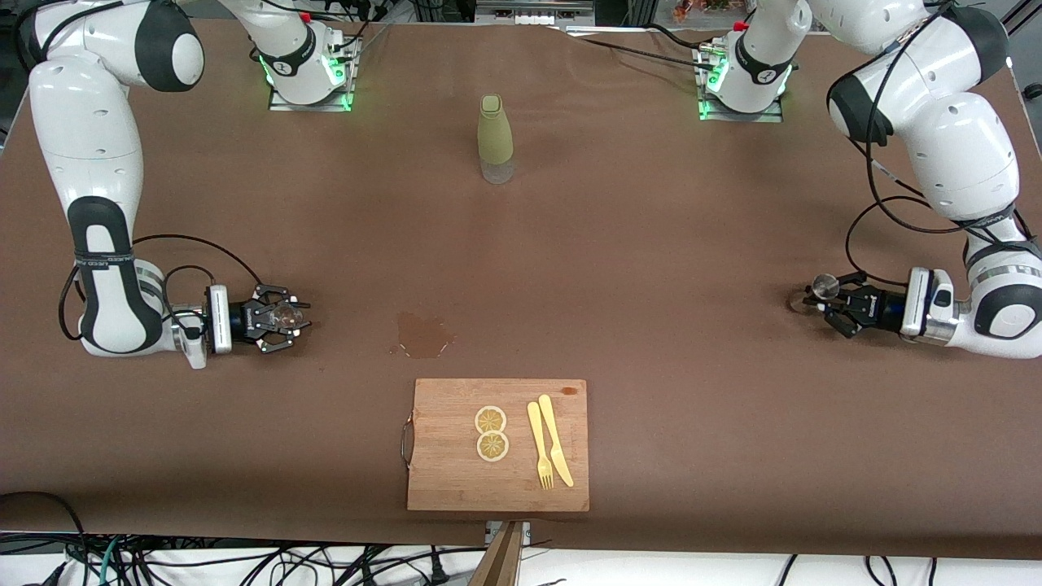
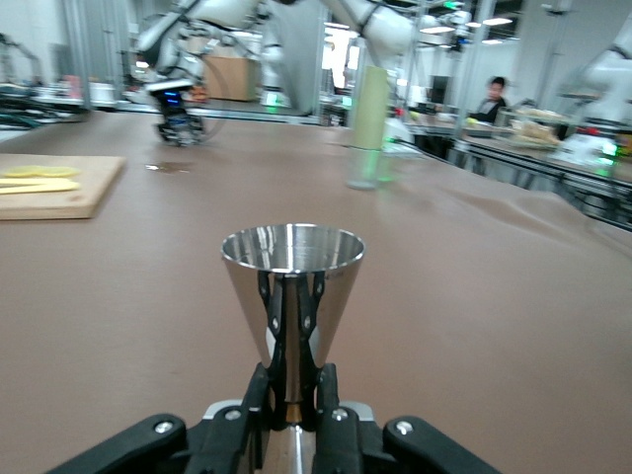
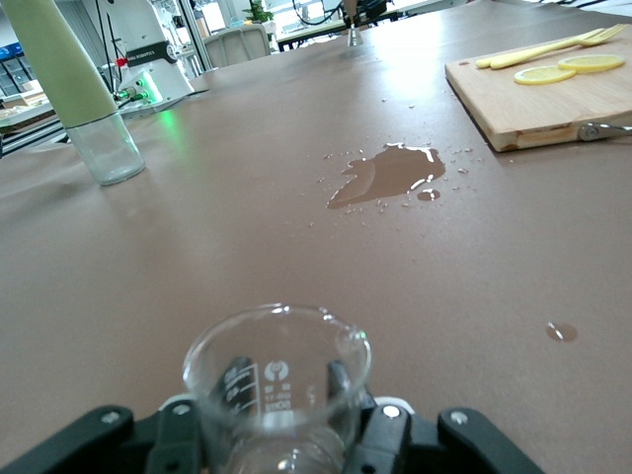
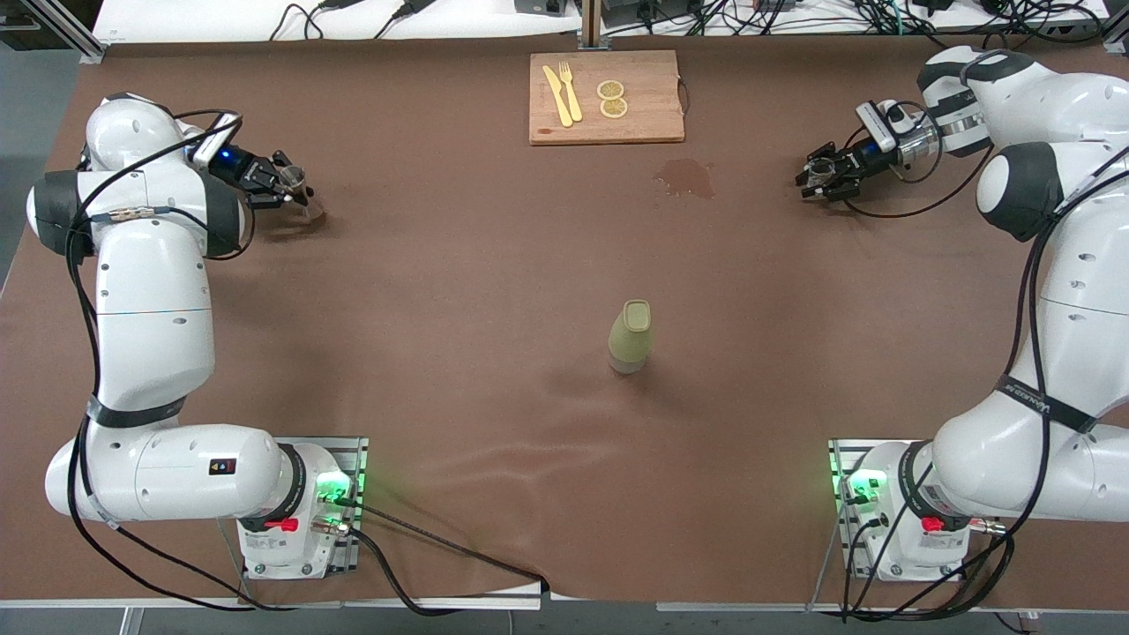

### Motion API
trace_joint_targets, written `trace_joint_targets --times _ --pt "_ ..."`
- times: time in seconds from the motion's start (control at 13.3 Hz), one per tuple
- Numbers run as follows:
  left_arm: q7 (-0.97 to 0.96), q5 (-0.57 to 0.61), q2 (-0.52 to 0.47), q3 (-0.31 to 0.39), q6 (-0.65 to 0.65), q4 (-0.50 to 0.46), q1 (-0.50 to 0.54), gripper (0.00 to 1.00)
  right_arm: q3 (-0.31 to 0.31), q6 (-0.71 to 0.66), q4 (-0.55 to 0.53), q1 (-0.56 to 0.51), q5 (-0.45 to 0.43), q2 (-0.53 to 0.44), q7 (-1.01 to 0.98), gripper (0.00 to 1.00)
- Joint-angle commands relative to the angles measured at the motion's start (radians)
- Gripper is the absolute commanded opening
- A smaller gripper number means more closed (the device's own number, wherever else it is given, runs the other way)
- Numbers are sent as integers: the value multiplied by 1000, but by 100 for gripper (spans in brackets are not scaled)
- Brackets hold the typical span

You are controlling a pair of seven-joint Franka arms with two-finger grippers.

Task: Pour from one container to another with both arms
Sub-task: 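Set down the beaker with the right gripper while the left gripper releases the jigger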

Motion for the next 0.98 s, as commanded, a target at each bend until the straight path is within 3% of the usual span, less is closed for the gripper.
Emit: trace_joint_targets --times 0.0,0.15,0.53,0.6,0.68,0.75,0.9 --pt "244 108 25 0 -93 19 12 0 -32 -26 -6 -3 18 -4 -5 100" --pt "274 151 37 -1 -96 9 16 0 -61 -48 -1 -2 17 -6 6 100" --pt "270 96 53 -1 -104 10 22 0 -183 -144 54 0 9 -14 87 100" --pt "271 96 54 -1 -102 12 27 10 -216 -167 78 0 5 -15 127 100" --pt "271 87 54 -1 -102 10 29 68 -251 -195 106 1 5 -18 177 100" --pt "271 84 54 5 -102 12 33 100 -280 -222 134 1 5 -21 235 100" --pt "268 82 48 12 -97 19 35 100 -319 -258 172 1 3 -49 375 100"
